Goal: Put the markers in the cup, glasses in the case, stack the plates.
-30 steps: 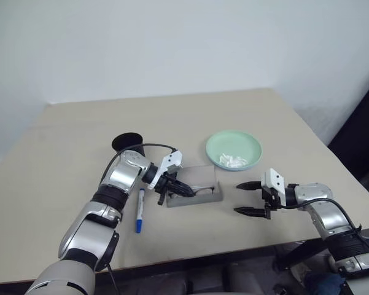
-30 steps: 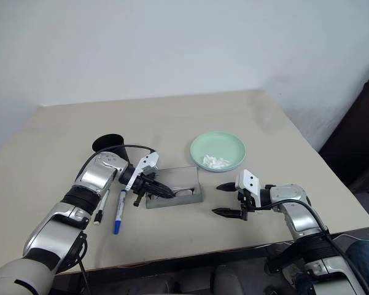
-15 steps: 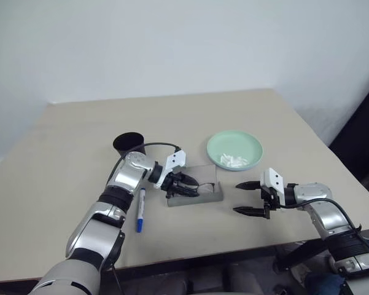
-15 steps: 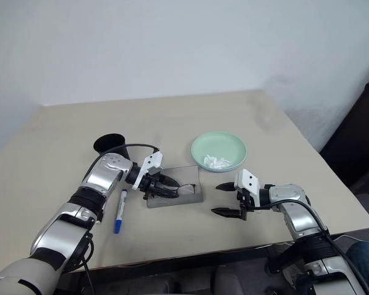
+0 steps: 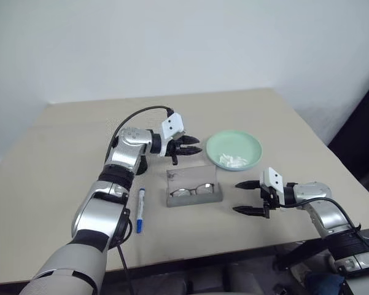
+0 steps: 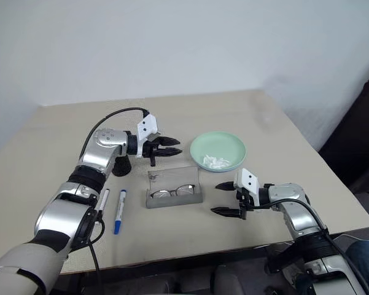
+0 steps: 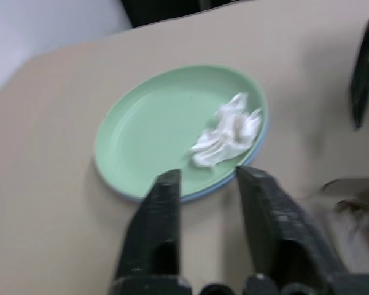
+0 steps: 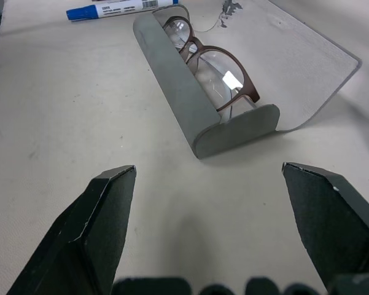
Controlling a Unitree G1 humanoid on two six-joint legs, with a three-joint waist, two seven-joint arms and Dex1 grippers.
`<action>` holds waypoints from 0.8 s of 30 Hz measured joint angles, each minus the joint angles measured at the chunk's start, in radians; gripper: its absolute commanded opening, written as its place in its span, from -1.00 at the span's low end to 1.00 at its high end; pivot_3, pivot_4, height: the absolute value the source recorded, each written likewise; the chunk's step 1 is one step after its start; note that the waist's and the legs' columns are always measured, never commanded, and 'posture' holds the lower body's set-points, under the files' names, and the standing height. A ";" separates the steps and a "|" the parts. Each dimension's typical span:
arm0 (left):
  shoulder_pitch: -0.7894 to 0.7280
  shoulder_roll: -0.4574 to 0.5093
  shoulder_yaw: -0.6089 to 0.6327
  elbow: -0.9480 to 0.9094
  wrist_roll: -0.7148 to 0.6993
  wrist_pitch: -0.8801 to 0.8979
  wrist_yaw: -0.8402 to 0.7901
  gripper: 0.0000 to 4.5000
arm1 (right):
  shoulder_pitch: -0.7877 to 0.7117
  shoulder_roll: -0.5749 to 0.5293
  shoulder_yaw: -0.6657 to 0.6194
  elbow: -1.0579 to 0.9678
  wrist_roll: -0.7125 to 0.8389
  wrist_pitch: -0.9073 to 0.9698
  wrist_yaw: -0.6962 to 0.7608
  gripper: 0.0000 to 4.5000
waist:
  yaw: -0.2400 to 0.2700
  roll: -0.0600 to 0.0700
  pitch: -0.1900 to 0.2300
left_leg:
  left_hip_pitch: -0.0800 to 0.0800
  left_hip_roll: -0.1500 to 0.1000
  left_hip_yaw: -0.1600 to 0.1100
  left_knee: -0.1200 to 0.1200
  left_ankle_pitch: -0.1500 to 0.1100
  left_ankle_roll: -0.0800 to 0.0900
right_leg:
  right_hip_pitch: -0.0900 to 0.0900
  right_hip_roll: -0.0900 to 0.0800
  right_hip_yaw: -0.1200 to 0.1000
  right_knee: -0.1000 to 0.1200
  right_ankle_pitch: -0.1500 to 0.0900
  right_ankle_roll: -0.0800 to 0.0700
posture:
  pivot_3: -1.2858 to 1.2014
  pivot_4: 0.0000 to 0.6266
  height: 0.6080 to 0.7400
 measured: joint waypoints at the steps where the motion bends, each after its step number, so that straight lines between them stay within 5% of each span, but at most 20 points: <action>1: 0.000 0.003 -0.011 0.025 0.027 -0.024 0.024 -0.98 | -0.001 0.000 0.000 0.000 0.000 0.000 0.000 0.84 | 0.001 0.000 0.000 | 0.000 0.000 0.000 0.000 0.000 0.000 | 0.000 0.000 0.000 0.000 0.000 0.000 | 0.03 -1.00 1.00; 14: 0.021 0.001 -0.151 0.177 0.235 -0.162 0.141 -0.99 | -0.009 0.000 0.000 0.000 0.000 -0.001 -0.001 0.84 | 0.002 0.000 0.000 | -0.001 -0.001 0.000 0.000 -0.001 0.001 | 0.000 0.000 0.000 0.000 0.000 0.000 | 0.03 -1.00 1.00; 24: 0.110 0.031 -0.099 -0.031 0.079 0.022 -0.198 -0.99 | -0.009 0.001 0.000 0.000 0.000 -0.004 -0.004 0.84 | 0.001 0.000 0.000 | 0.000 0.000 0.000 0.000 -0.001 0.002 | 0.000 0.000 0.000 0.000 0.000 0.000 | 0.03 -1.00 1.00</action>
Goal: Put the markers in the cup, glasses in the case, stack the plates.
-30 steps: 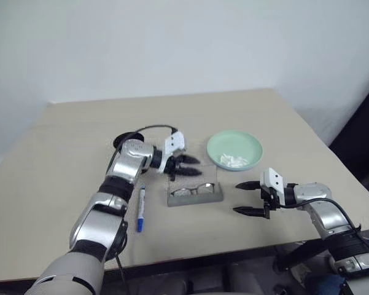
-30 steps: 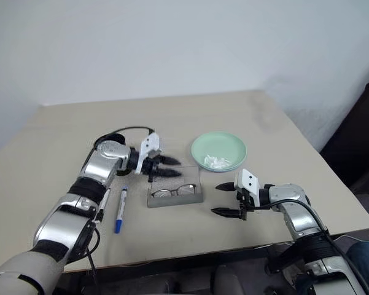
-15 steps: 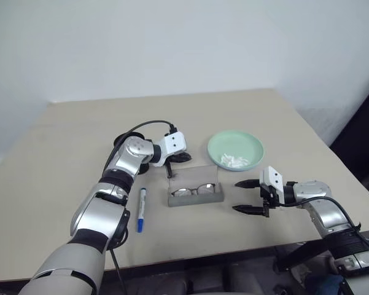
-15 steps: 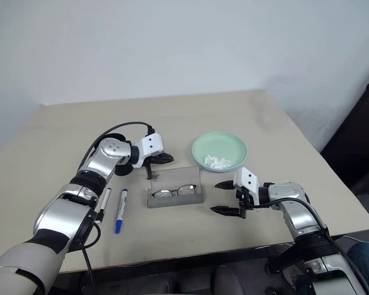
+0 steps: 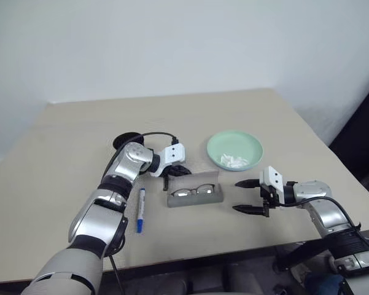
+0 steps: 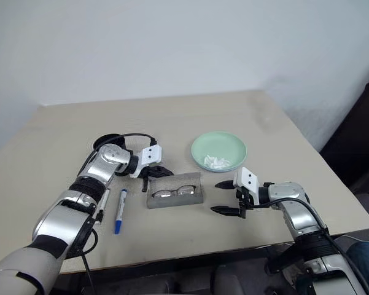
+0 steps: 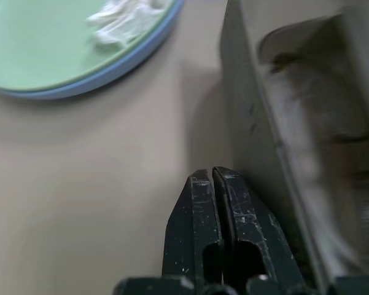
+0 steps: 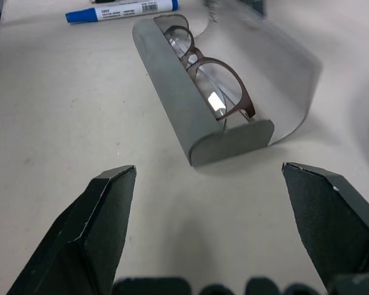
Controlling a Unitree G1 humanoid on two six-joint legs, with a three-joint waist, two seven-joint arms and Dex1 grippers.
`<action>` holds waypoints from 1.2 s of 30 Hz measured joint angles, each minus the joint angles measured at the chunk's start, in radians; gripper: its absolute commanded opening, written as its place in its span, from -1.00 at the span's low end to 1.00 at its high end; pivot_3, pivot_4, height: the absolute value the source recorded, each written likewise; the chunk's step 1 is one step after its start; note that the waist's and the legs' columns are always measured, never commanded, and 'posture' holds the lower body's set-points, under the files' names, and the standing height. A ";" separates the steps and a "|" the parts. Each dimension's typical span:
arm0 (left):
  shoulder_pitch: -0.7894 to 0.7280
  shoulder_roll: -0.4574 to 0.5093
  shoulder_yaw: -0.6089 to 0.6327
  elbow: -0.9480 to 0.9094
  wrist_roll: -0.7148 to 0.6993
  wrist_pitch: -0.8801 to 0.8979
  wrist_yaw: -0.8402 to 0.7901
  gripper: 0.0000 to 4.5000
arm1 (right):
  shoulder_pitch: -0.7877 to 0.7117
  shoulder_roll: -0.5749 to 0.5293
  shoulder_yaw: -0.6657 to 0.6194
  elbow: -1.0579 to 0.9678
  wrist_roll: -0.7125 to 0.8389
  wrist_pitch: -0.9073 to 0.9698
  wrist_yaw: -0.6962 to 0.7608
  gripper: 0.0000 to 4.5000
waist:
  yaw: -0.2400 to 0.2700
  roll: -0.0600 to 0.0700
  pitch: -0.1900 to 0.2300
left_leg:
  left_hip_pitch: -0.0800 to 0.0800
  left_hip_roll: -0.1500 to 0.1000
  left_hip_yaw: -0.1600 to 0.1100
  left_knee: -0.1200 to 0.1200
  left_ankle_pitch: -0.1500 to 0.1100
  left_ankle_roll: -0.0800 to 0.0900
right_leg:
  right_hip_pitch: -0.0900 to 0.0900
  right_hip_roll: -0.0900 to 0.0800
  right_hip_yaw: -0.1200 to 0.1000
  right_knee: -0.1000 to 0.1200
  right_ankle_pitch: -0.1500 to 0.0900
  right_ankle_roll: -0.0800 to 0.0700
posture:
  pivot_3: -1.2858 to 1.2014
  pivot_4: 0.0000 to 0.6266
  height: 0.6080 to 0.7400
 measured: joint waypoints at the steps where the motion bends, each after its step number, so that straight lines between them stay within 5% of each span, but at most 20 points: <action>1: 0.024 0.006 0.000 -0.044 -0.019 0.032 -0.027 -0.99 | 0.000 0.000 0.000 0.000 0.000 -0.001 -0.001 0.84 | 0.000 0.000 0.000 | 0.000 0.000 0.000 0.000 0.000 0.000 | 0.000 0.000 0.000 0.000 0.000 0.000 | 0.03 -1.00 1.00; 9: 0.189 0.081 -0.014 -0.400 -0.087 0.226 -0.117 -0.99 | 0.000 0.003 0.001 0.002 0.000 -0.003 -0.006 0.84 | 0.000 0.000 0.000 | 0.000 0.001 0.000 0.000 0.000 0.000 | -0.001 0.000 0.000 0.001 0.000 0.000 | 0.03 -1.00 1.00; 16: 0.260 0.095 0.000 -0.515 -0.093 0.257 0.009 -0.99 | -0.001 0.004 0.002 0.001 0.000 -0.003 -0.005 0.84 | 0.000 0.000 0.000 | 0.001 0.001 0.000 0.001 0.000 0.000 | 0.000 0.000 0.000 0.001 0.000 0.000 | 0.03 -1.00 1.00; 26: 0.604 0.109 0.241 -1.015 -0.179 0.559 0.390 -0.99 | -0.016 0.016 0.010 0.007 0.003 -0.003 0.005 0.84 | 0.000 0.001 0.000 | 0.000 0.003 -0.001 0.000 -0.002 -0.004 | -0.002 0.001 -0.002 0.001 0.000 0.000 | 0.03 -1.00 1.00; 34: 0.812 -0.060 0.347 -1.359 -0.116 0.925 0.839 -0.99 | -0.055 0.017 0.000 0.012 0.018 -0.002 0.031 0.84 | 0.001 0.001 0.000 | 0.002 0.003 -0.001 0.000 -0.002 -0.004 | 0.000 0.001 -0.002 0.001 0.000 0.000 | 0.03 -1.00 1.00; 36: 0.847 -0.137 0.349 -1.431 -0.092 1.013 0.940 -0.82 | -0.066 0.017 -0.001 0.022 0.019 -0.002 0.041 0.84 | 0.000 0.001 0.000 | 0.002 0.003 -0.001 0.000 -0.002 -0.004 | 0.001 0.001 -0.002 0.001 0.000 0.000 | 0.03 -1.00 1.00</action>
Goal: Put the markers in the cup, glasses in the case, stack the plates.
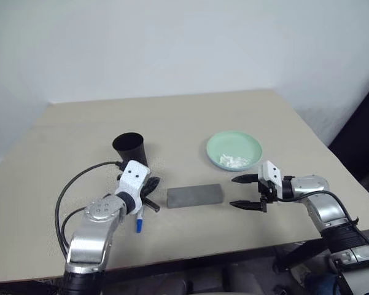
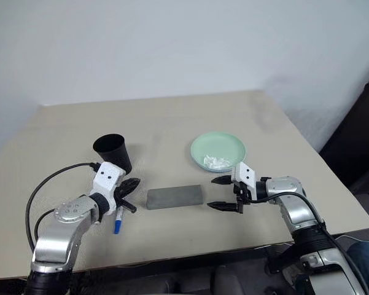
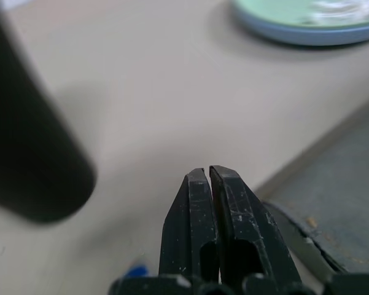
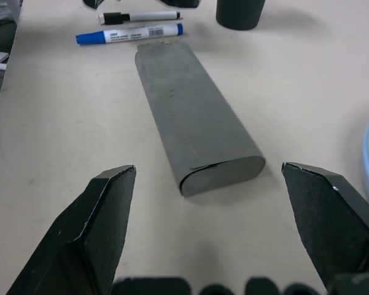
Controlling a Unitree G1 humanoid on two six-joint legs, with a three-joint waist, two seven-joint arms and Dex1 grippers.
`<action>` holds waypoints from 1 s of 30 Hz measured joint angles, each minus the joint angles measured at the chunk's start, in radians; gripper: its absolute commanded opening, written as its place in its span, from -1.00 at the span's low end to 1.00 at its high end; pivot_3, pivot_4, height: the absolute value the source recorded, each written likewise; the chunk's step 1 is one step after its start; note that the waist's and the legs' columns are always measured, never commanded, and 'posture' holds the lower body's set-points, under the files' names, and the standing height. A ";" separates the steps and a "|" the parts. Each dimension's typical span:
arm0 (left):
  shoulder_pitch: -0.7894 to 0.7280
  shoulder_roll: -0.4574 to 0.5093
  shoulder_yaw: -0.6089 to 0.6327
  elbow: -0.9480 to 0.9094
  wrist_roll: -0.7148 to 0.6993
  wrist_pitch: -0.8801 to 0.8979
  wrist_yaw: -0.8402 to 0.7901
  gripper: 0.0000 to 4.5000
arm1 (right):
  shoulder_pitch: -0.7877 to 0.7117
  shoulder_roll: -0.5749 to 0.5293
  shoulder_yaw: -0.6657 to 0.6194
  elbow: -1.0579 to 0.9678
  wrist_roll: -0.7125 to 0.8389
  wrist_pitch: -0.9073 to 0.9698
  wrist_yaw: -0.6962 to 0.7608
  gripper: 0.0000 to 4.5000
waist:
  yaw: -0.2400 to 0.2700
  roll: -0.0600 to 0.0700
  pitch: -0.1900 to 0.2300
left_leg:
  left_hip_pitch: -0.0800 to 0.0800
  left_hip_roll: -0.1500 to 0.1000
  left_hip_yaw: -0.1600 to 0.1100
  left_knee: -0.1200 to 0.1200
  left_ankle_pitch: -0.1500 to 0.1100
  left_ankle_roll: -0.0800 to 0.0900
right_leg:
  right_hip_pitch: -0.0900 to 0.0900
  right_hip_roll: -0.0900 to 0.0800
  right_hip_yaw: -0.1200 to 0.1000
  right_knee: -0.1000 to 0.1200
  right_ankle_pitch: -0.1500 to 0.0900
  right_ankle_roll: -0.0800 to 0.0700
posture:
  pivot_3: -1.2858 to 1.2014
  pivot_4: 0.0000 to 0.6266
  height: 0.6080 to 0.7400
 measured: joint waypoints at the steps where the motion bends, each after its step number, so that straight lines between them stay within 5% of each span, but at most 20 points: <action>1: 0.007 -0.029 -0.003 -0.019 0.002 0.036 0.036 -0.72 | -0.002 0.001 0.001 0.004 0.000 0.000 0.005 0.84 | 0.000 0.000 0.000 | 0.000 0.000 0.000 0.000 0.000 0.000 | 0.000 0.000 0.000 0.000 0.000 0.000 | 0.03 -1.00 1.00; 7: 0.007 -0.080 0.006 -0.088 0.049 0.212 0.209 0.19 | -0.034 0.025 0.006 0.043 -0.001 -0.002 0.029 0.84 | -0.001 0.000 0.000 | 0.000 0.000 0.000 0.000 0.001 -0.001 | 0.000 0.001 0.000 0.001 0.000 0.000 | 0.03 -1.00 1.00; 30: -0.055 -0.051 0.031 0.007 0.000 0.336 0.250 0.19 | 0.014 0.010 -0.012 -0.026 0.037 0.038 0.045 0.84 | -0.001 0.000 0.000 | 0.000 0.000 0.000 0.000 0.000 -0.003 | -0.001 0.001 0.000 0.000 0.000 0.000 | 0.03 -1.00 1.00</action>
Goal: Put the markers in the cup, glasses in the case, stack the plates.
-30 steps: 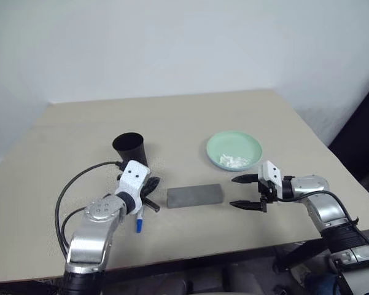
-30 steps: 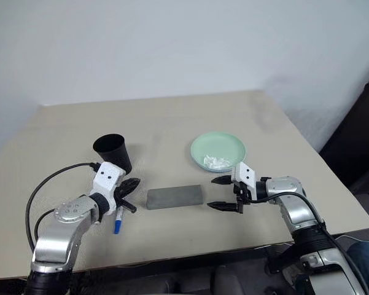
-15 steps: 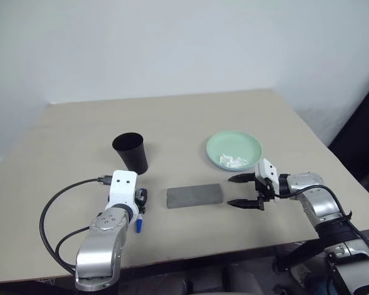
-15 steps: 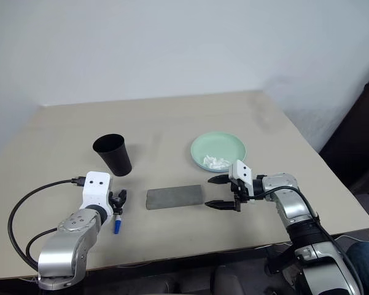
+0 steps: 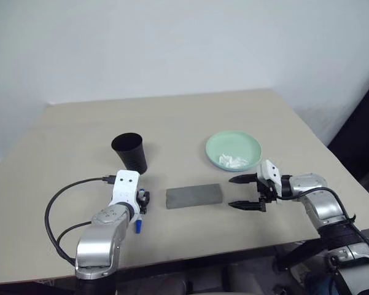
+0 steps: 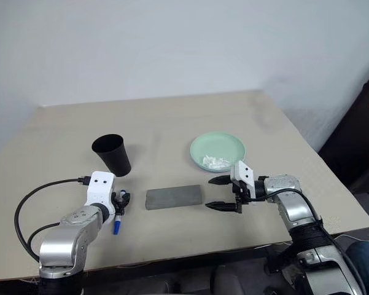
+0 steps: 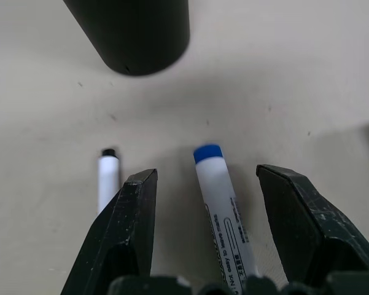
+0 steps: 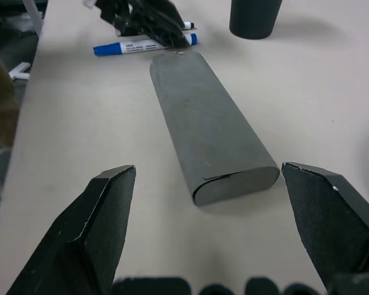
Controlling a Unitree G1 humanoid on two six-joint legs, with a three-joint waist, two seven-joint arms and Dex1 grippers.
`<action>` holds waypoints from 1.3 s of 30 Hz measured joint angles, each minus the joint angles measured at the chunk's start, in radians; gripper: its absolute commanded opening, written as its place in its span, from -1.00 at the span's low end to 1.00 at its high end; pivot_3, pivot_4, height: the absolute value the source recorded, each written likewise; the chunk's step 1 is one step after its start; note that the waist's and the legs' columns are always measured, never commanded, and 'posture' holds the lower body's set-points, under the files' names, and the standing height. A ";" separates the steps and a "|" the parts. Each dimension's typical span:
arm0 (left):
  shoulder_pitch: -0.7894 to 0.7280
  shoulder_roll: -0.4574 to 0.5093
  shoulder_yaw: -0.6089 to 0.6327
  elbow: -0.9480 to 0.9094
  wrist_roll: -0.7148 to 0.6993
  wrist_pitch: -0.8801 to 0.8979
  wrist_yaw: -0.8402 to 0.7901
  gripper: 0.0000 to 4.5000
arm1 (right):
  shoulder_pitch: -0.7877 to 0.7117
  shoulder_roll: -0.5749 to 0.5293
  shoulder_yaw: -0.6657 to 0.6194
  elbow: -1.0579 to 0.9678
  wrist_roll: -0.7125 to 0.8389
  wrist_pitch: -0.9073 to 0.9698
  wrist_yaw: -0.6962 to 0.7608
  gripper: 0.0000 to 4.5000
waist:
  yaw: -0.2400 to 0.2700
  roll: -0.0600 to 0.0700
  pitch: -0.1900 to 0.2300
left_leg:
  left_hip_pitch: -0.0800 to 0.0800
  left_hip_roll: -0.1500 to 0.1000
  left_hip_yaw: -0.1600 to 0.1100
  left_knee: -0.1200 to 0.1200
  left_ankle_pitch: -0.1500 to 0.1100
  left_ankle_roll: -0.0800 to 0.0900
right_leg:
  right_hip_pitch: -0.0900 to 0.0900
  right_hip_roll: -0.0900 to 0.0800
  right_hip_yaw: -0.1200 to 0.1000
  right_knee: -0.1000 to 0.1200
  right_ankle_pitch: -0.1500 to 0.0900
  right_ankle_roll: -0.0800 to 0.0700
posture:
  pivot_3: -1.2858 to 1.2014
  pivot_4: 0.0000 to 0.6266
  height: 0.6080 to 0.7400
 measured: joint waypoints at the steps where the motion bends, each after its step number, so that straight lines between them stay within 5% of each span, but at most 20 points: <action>1: -0.002 0.003 0.000 0.005 -0.004 -0.005 -0.002 0.19 | 0.004 -0.005 -0.002 -0.013 0.004 0.006 0.000 0.84 | 0.000 0.000 0.000 | 0.000 0.000 0.000 0.000 0.000 0.000 | 0.000 0.000 0.000 0.000 0.000 0.000 | 0.03 -1.00 1.00; 4: -0.012 0.003 0.002 0.022 -0.015 -0.010 -0.006 0.19 | 0.008 -0.018 -0.008 -0.038 0.012 0.011 -0.005 0.84 | 0.000 0.000 0.000 | 0.000 0.000 0.000 0.000 0.000 -0.001 | 0.001 0.000 0.000 0.000 0.000 0.000 | 0.03 -1.00 1.00; 12: -0.030 -0.013 0.026 0.047 -0.050 -0.010 -0.005 -0.92 | 0.025 -0.020 -0.010 -0.041 0.012 0.010 -0.025 0.84 | 0.000 0.000 0.000 | 0.000 0.000 0.000 0.000 0.000 -0.001 | 0.001 0.000 0.000 0.000 0.000 0.000 | 0.03 -1.00 1.00; 23: -0.048 0.071 0.019 0.067 -0.080 -0.077 -0.046 -0.92 | 0.024 -0.020 -0.010 -0.035 0.011 0.002 -0.033 0.84 | 0.000 0.000 0.000 | 0.000 0.001 0.000 0.000 0.001 -0.001 | 0.000 0.001 -0.001 0.000 0.000 0.000 | 0.03 -1.00 1.00; 32: -0.180 0.180 -0.015 0.075 -0.223 -0.460 -0.329 -0.92 | -0.012 -0.015 -0.008 -0.015 0.008 -0.010 -0.042 0.84 | 0.002 -0.001 0.001 | -0.001 0.000 0.000 0.000 0.000 -0.002 | -0.001 0.000 -0.001 -0.001 0.000 0.000 | 0.03 -1.00 1.00; 39: -0.365 0.179 0.023 0.347 -0.144 -0.864 -0.246 -0.92 | -0.016 -0.010 0.000 -0.001 -0.001 -0.021 -0.047 0.84 | 0.001 0.000 0.000 | 0.000 0.000 0.000 0.000 0.001 -0.002 | 0.000 0.000 0.000 -0.001 0.000 0.000 | 0.03 -1.00 1.00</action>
